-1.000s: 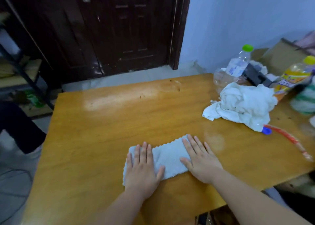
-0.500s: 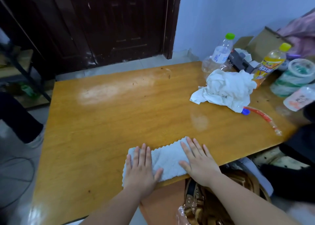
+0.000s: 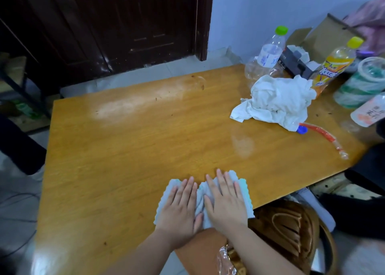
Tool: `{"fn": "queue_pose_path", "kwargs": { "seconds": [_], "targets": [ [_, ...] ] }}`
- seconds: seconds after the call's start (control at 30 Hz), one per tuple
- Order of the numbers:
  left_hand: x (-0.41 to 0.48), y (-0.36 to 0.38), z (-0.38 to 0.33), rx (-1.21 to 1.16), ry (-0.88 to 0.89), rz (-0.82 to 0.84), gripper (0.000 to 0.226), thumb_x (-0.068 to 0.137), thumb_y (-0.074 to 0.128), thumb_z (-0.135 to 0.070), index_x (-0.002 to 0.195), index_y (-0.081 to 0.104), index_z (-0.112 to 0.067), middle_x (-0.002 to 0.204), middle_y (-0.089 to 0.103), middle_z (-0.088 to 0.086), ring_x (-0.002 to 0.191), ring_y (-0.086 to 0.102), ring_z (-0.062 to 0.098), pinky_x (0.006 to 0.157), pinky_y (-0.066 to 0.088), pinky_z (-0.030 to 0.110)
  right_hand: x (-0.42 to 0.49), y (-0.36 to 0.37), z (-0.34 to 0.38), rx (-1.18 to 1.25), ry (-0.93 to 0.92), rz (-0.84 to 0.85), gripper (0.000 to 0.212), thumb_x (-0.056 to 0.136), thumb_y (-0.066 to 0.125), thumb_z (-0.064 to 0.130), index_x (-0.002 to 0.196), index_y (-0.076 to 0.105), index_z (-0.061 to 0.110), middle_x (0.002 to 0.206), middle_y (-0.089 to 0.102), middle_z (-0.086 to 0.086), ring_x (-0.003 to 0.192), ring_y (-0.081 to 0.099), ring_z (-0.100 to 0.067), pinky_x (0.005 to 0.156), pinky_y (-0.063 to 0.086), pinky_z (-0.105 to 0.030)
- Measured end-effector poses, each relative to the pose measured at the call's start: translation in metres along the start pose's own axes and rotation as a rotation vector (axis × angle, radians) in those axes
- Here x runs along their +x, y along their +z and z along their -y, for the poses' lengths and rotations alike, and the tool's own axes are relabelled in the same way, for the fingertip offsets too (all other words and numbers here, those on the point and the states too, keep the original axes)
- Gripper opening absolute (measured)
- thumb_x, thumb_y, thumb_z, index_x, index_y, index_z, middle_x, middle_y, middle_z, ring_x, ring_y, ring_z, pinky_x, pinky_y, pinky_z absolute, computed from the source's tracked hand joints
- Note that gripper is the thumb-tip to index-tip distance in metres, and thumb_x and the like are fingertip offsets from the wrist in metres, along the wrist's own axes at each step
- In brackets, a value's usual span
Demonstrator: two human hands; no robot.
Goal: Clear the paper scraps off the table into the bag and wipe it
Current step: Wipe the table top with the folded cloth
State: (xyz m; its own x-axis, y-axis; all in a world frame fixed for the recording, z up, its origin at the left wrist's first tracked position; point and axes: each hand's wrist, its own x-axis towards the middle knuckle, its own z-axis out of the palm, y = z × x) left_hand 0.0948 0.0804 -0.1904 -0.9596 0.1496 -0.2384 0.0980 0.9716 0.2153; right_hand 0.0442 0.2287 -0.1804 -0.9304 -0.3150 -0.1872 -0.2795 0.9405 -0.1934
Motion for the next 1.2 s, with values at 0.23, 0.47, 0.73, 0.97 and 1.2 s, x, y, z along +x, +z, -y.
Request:
{"fn": "queue_pose_path", "kwargs": {
  "seconds": [0.23, 0.47, 0.73, 0.97, 1.2],
  "targets": [
    [0.048, -0.008, -0.019, -0.065, -0.037, -0.015, 0.072, 0.082, 0.04, -0.054, 0.132, 0.057, -0.005, 0.142, 0.052, 0.014, 0.135, 0.031, 0.025, 0.113, 0.008, 0.041, 0.035, -0.007, -0.03, -0.012, 0.271, -0.07, 0.085, 0.078, 0.01, 0.068, 0.15, -0.007, 0.027, 0.159, -0.002, 0.004, 0.147, -0.005, -0.02, 0.115, -0.007, -0.045],
    [0.118, -0.024, -0.024, -0.102, -0.071, -0.046, 0.077, 0.08, 0.039, -0.057, 0.137, 0.052, -0.006, 0.146, 0.047, 0.011, 0.137, 0.043, 0.024, 0.112, 0.004, 0.039, 0.09, -0.024, -0.063, -0.064, 0.274, -0.088, 0.085, 0.075, 0.002, 0.069, 0.149, -0.008, 0.028, 0.16, 0.001, 0.001, 0.147, -0.005, -0.02, 0.117, -0.003, -0.046],
    [0.193, -0.053, 0.008, -0.049, -0.15, -0.15, 0.092, 0.078, 0.001, -0.065, 0.154, -0.005, -0.013, 0.163, -0.011, 0.002, 0.149, -0.013, 0.018, 0.115, -0.018, 0.035, 0.182, -0.041, -0.063, -0.077, 0.191, -0.088, 0.077, 0.084, 0.012, 0.066, 0.15, -0.004, 0.029, 0.16, -0.007, 0.003, 0.146, -0.009, -0.019, 0.117, -0.006, -0.044],
    [0.256, -0.078, 0.045, -0.03, -0.194, -0.139, 0.081, 0.093, 0.021, -0.061, 0.154, -0.004, -0.014, 0.163, -0.009, 0.002, 0.149, -0.012, 0.017, 0.119, -0.009, 0.038, 0.267, -0.052, -0.055, -0.103, 0.092, -0.07, 0.071, 0.089, 0.016, 0.062, 0.15, 0.0, 0.03, 0.16, -0.007, 0.003, 0.146, -0.011, -0.018, 0.118, -0.007, -0.044],
    [0.33, -0.098, 0.076, -0.009, -0.195, -0.146, 0.083, 0.091, 0.019, -0.062, 0.154, -0.002, -0.013, 0.163, -0.008, 0.002, 0.15, -0.01, 0.017, 0.12, -0.007, 0.039, 0.339, -0.063, -0.051, -0.072, 0.096, -0.102, 0.068, 0.092, 0.016, 0.06, 0.15, 0.002, 0.029, 0.16, -0.005, 0.002, 0.146, -0.009, -0.018, 0.117, -0.007, -0.043]
  ]
}}
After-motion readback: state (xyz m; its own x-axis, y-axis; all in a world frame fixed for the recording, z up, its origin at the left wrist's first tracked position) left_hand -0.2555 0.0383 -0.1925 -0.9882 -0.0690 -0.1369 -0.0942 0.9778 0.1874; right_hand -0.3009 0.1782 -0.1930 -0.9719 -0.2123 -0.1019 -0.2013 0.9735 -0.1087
